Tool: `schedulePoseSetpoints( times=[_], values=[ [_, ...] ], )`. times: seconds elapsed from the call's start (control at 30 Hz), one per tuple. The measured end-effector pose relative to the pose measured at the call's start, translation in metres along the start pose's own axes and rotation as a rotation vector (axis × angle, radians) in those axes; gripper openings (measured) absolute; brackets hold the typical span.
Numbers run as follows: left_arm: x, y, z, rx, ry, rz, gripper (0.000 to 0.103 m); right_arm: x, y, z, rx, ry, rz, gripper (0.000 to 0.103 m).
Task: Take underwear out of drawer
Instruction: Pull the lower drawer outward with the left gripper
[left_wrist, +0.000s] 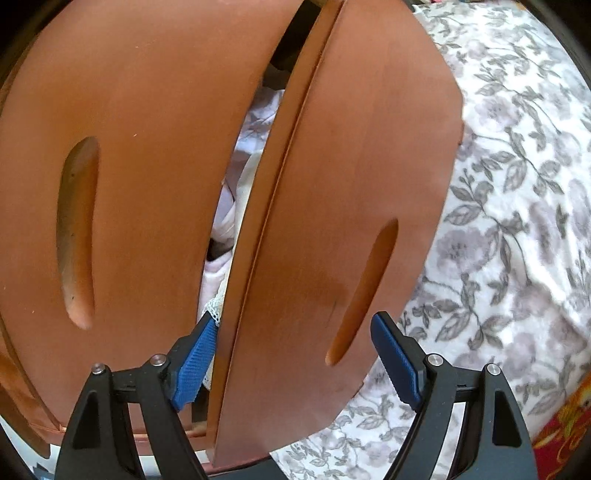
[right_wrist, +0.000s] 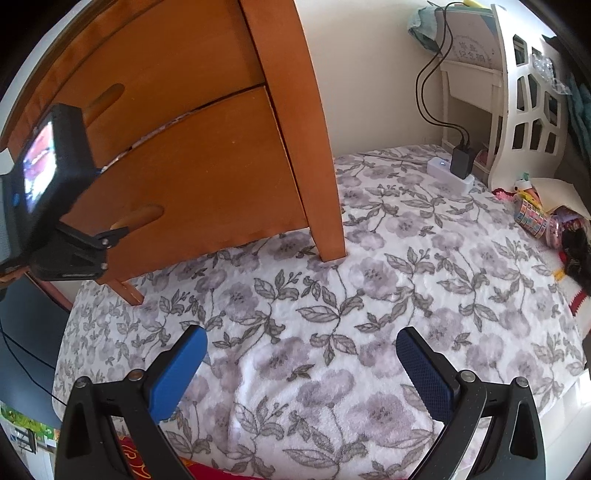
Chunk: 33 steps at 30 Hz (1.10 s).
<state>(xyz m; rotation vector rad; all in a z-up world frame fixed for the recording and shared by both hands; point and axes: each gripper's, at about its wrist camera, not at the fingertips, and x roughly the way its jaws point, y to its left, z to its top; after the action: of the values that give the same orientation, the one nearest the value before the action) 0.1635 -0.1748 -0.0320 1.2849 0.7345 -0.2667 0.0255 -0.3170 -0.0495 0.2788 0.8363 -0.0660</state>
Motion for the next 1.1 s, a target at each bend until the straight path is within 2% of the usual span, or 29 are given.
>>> schedulePoseSetpoints(
  times=[0.07,0.2,0.57,1.1],
  values=[
    [-0.001,0.003,0.007,-0.012,0.004,0.014,0.081,-0.001,-0.002,0.000,0.007,-0.002,0.000,0.103],
    [0.005,-0.006,0.014,-0.007,0.012,0.095,0.071,-0.003,-0.004,0.002,0.018,-0.005,-0.001,0.103],
    [-0.007,-0.009,0.009,-0.020,0.013,0.084,0.070,-0.014,0.001,0.003,0.006,-0.016,-0.011,0.103],
    [-0.074,-0.045,-0.014,-0.014,-0.010,0.079,0.071,-0.054,0.009,-0.006,-0.017,-0.054,-0.015,0.103]
  ],
)
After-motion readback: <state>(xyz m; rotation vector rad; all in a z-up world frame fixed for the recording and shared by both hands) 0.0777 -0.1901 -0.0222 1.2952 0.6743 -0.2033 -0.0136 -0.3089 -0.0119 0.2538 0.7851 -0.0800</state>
